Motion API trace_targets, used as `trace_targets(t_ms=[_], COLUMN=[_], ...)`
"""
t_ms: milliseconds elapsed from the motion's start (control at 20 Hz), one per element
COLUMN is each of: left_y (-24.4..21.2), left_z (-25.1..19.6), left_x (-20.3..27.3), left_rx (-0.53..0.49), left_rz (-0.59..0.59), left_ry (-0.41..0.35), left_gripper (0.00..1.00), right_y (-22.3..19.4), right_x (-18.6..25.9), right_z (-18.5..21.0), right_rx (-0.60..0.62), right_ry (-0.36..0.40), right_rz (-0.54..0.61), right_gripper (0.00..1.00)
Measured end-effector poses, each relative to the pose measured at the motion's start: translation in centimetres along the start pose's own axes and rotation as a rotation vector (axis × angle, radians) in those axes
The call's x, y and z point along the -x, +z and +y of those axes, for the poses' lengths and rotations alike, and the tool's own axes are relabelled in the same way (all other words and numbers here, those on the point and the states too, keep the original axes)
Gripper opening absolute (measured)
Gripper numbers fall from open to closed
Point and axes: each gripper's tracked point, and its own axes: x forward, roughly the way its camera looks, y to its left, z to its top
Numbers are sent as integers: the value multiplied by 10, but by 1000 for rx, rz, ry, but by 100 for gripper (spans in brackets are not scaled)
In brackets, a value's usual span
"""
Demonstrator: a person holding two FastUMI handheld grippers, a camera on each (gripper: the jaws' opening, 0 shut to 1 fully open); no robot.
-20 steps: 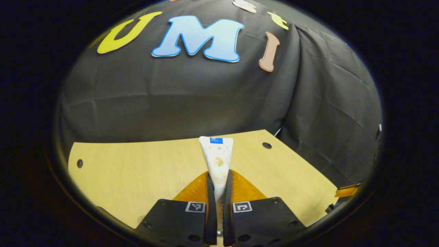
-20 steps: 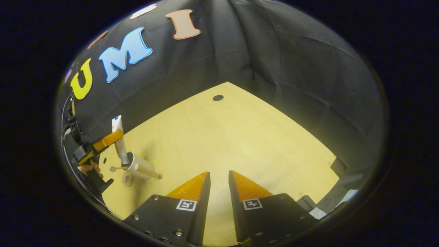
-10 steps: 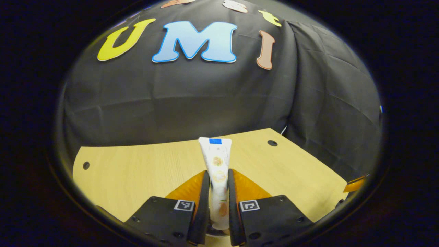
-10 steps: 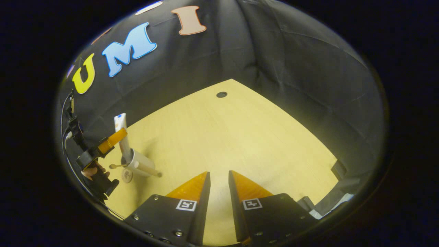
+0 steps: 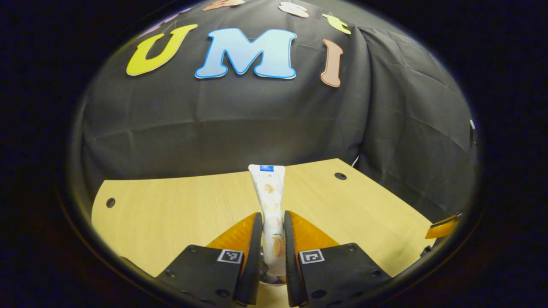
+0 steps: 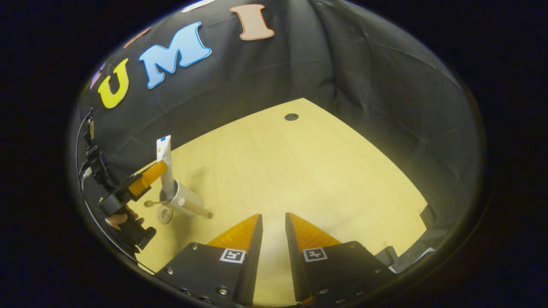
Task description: Put the toothbrush and toothpaste on the desktop into the cup, then pick up the cup and place it on the coaster on the desktop.
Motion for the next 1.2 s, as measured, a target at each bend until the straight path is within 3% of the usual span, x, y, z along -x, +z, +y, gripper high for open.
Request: trace_targets(t_ms=[500, 550, 650, 700, 800, 900, 1050, 1100, 1200], left_y=[-3, -3, -2, 0, 2, 4, -11, -13, -13], left_z=[-2, -3, 0, 0, 5, 4, 11, 11, 12], left_x=[17, 19, 21, 23, 28, 30, 26, 27, 32], left_rx=[-43, -50, -53, -47, -46, -40, -21, -14, -15], left_rz=[-11, -12, -13, -19, -31, -44, -2, -6, -7], left_ry=[24, 22, 32, 29, 44, 34, 46, 43, 52], left_gripper=[34, 39, 39, 34, 39, 29, 38, 34, 38], right_y=[-7, -6, -6, -7, -7, -6, -6, -6, -9], right_x=[-4, -4, -4, -6, -5, -6, -9, -10, -11], right_z=[14, 17, 21, 24, 28, 31, 37, 38, 40], right_rx=[4, 9, 18, 22, 34, 45, 51, 53, 60], right_ry=[19, 22, 29, 34, 44, 49, 59, 61, 66], right_rz=[12, 11, 11, 11, 10, 10, 12, 12, 16], right_gripper=[34, 34, 34, 34, 34, 34, 34, 34, 34])
